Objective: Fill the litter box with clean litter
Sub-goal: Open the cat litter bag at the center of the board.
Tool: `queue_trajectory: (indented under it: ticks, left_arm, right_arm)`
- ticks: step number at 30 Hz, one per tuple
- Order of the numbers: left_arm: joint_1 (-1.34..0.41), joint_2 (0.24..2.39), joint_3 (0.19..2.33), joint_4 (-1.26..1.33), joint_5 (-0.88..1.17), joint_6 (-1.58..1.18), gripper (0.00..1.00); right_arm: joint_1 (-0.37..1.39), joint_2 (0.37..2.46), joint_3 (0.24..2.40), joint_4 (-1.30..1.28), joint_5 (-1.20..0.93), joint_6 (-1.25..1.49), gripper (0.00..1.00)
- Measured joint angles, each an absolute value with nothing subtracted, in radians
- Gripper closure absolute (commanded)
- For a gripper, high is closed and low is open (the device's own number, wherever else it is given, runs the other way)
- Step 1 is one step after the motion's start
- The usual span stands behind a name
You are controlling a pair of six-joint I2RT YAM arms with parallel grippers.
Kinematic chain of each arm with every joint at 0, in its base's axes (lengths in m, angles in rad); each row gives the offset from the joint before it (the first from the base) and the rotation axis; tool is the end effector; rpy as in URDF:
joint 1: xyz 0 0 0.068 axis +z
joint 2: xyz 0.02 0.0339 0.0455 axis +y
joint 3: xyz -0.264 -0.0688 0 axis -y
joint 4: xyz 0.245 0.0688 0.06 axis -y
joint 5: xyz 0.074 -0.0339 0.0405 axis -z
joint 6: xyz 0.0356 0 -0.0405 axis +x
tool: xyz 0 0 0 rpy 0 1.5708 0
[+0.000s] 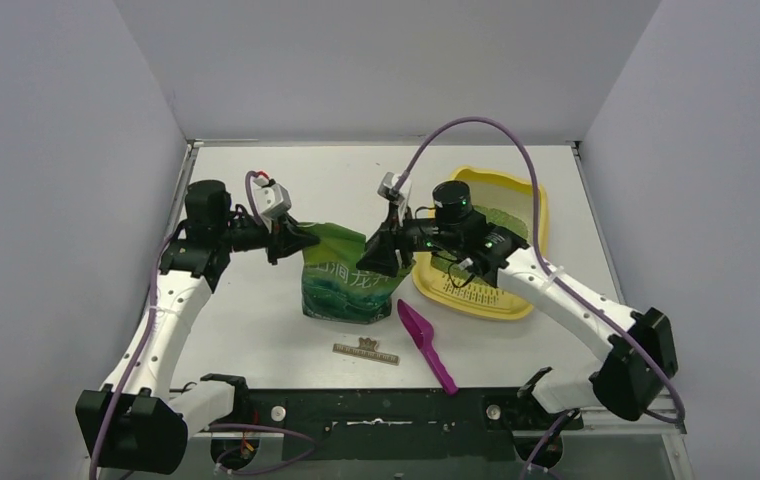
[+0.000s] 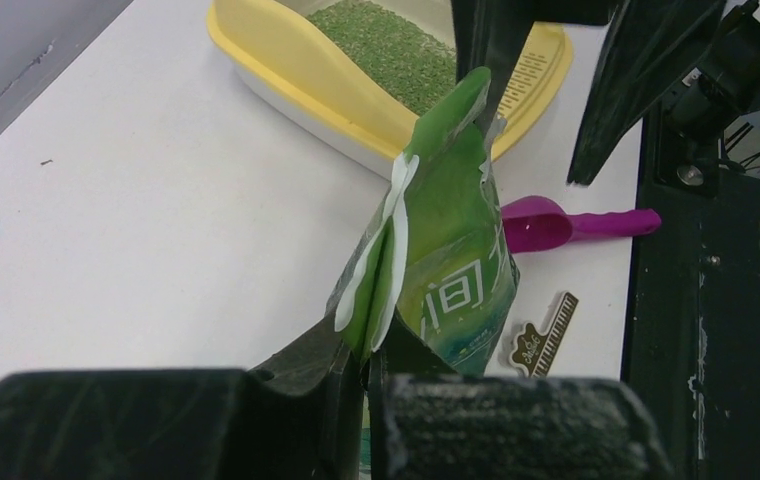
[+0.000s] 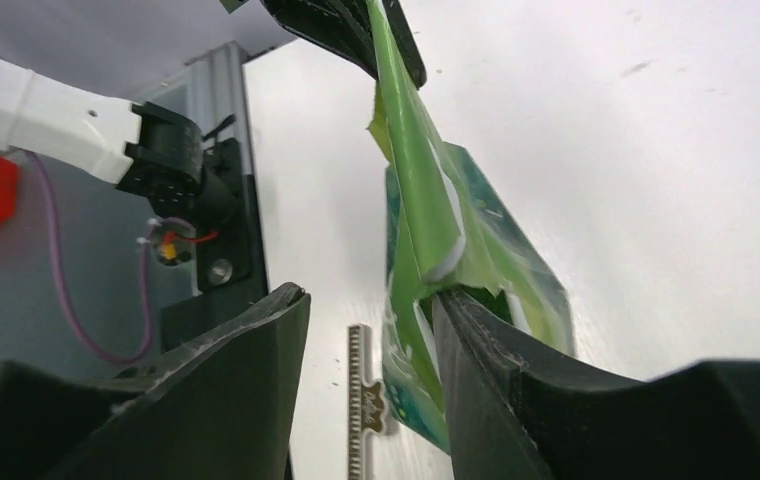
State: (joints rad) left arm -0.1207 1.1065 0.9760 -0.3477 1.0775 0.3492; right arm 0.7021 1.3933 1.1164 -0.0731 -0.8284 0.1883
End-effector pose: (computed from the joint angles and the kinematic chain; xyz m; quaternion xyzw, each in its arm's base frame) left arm 0.2277 -0.0592 0.3353 0.4300 0.6512 -0.3847 0.4930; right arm 0.2255 0.2251 0.3305 -0.4137 0.6669 0.5236 0.3316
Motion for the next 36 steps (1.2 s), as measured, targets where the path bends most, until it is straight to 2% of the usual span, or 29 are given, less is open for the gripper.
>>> queue_trajectory:
  ticks: [3, 9, 22, 25, 27, 28, 30, 32, 33, 34, 36]
  left_arm:
    - [-0.121, 1.097, 0.961, -0.347, 1.081, 0.358, 1.00]
    - [-0.121, 1.081, 0.957, -0.348, 1.082, 0.370, 1.00]
    - [-0.124, 1.063, 0.937, -0.341, 1.083, 0.371, 1.00]
    - [-0.127, 1.059, 0.935, -0.341, 1.082, 0.373, 1.00]
    - [-0.129, 1.053, 0.932, -0.342, 1.081, 0.377, 1.00]
    - [-0.130, 1.051, 0.931, -0.342, 1.081, 0.378, 1.00]
    - [-0.132, 1.050, 0.930, -0.344, 1.080, 0.380, 1.00]
    - [-0.136, 1.050, 0.929, -0.349, 1.078, 0.386, 1.00]
    - [-0.137, 1.050, 0.929, -0.351, 1.077, 0.391, 1.00]
    - [-0.139, 1.050, 0.929, -0.354, 1.075, 0.398, 1.00]
    - [-0.145, 1.050, 0.929, -0.364, 1.073, 0.413, 1.00]
  right_arm:
    - [0.702, 1.306, 1.122, -0.185, -0.740, 0.099, 0.42]
    - [0.681, 1.162, 1.129, -0.327, -0.575, -0.036, 0.40]
    - [0.659, 1.405, 1.184, -0.393, -0.564, -0.113, 0.45]
    - [0.659, 1.406, 1.183, -0.361, -0.564, -0.113, 0.58]
    - [0.659, 1.417, 1.183, -0.334, -0.564, -0.112, 0.80]
    - [0.659, 1.426, 1.184, -0.320, -0.562, -0.107, 0.86]
    - [0.659, 1.449, 1.184, -0.289, -0.543, -0.073, 0.89]
    - [0.664, 1.463, 1.181, -0.255, -0.510, -0.020, 0.87]
    - [0.665, 1.466, 1.177, -0.232, -0.489, 0.011, 0.82]
    - [0.667, 1.466, 1.172, -0.215, -0.467, 0.042, 0.72]
    - [0.669, 1.466, 1.158, -0.184, -0.430, 0.096, 0.67]
